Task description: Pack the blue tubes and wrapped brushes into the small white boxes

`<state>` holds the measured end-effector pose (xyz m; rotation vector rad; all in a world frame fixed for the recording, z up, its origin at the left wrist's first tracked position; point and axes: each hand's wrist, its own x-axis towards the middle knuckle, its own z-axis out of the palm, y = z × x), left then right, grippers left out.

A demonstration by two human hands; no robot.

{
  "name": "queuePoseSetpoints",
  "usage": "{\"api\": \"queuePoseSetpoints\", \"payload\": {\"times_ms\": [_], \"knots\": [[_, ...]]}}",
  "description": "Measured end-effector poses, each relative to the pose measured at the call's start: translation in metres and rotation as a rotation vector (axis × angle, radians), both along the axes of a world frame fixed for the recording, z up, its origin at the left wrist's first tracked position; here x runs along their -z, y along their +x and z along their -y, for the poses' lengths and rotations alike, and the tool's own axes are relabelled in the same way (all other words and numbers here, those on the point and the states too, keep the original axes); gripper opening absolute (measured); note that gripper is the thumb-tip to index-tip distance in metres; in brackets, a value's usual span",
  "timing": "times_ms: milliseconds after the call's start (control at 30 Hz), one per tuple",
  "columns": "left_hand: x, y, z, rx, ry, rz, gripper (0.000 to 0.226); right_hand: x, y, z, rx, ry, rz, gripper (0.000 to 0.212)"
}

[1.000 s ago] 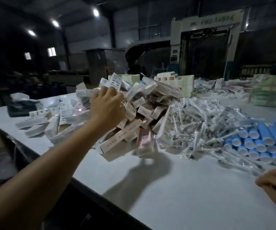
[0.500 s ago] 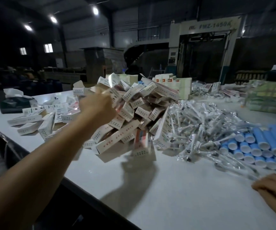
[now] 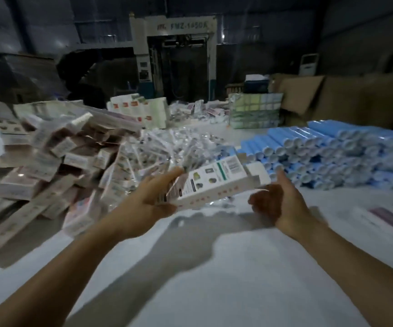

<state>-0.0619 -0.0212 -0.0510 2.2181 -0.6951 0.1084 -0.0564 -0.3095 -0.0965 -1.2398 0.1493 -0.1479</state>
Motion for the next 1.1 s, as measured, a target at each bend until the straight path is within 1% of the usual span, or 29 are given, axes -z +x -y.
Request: {"api": "queuePoseSetpoints", "payload": {"times_ms": [33,100,200,233,267,300,367,433,567,600,633,700,733,833,867,933,1000,1033,1100], "knots": [[0.004,0.008,0.013,0.027,0.109,-0.001,0.071,0.000,-0.001,0.005,0.024,0.064,-0.012,0.065],[0.010,0.022,0.034,0.044,0.330,0.071,0.070,0.000,-0.001,0.008,0.040,0.077,-0.030,0.059],[0.017,0.031,0.056,-0.015,0.551,0.184,0.064,0.004,0.001,0.005,0.047,-0.041,-0.042,0.028],[0.020,0.031,0.062,-0.050,0.618,0.245,0.061,0.005,0.002,0.005,0.058,-0.096,-0.033,0.021],[0.024,0.032,0.067,-0.075,0.666,0.299,0.058,0.006,0.003,0.006,0.061,-0.132,-0.018,0.019],[0.028,0.032,0.071,-0.090,0.685,0.332,0.058,0.007,0.004,0.007,0.055,-0.153,-0.008,0.024],[0.037,0.032,0.080,-0.090,0.652,0.356,0.068,0.009,0.004,0.007,0.025,-0.195,-0.014,0.031],[0.043,0.031,0.087,-0.067,0.615,0.395,0.077,0.009,0.003,0.007,0.005,-0.243,-0.017,0.029],[0.045,0.030,0.096,-0.087,0.638,0.428,0.068,0.009,0.004,0.005,0.018,-0.221,-0.026,0.021],[0.045,0.028,0.097,-0.093,0.661,0.433,0.066,0.009,0.004,0.005,0.035,-0.247,-0.014,0.020],[0.045,0.026,0.099,-0.101,0.685,0.440,0.066,0.008,0.003,0.005,0.077,-0.340,0.000,0.020],[0.048,0.018,0.102,-0.125,0.715,0.470,0.069,0.002,0.005,0.009,0.226,-0.624,0.047,0.025],[0.050,0.014,0.104,-0.136,0.724,0.494,0.074,-0.004,0.010,0.014,0.302,-0.729,0.076,0.027],[0.054,0.005,0.109,-0.133,0.779,0.511,0.096,-0.036,0.027,0.037,0.491,-0.939,0.204,0.034],[0.054,0.004,0.111,-0.126,0.792,0.503,0.098,-0.050,0.035,0.049,0.549,-1.031,0.251,0.034],[0.055,0.003,0.115,-0.105,0.816,0.500,0.095,-0.081,0.054,0.072,0.647,-1.266,0.305,0.029],[0.057,0.002,0.118,-0.080,0.828,0.505,0.090,-0.108,0.077,0.098,0.697,-1.527,0.245,0.020],[0.058,0.002,0.118,-0.076,0.827,0.505,0.090,-0.119,0.087,0.109,0.693,-1.645,0.138,0.020],[0.060,0.004,0.118,-0.072,0.820,0.490,0.090,-0.131,0.102,0.129,0.649,-1.813,-0.150,0.029]]}}
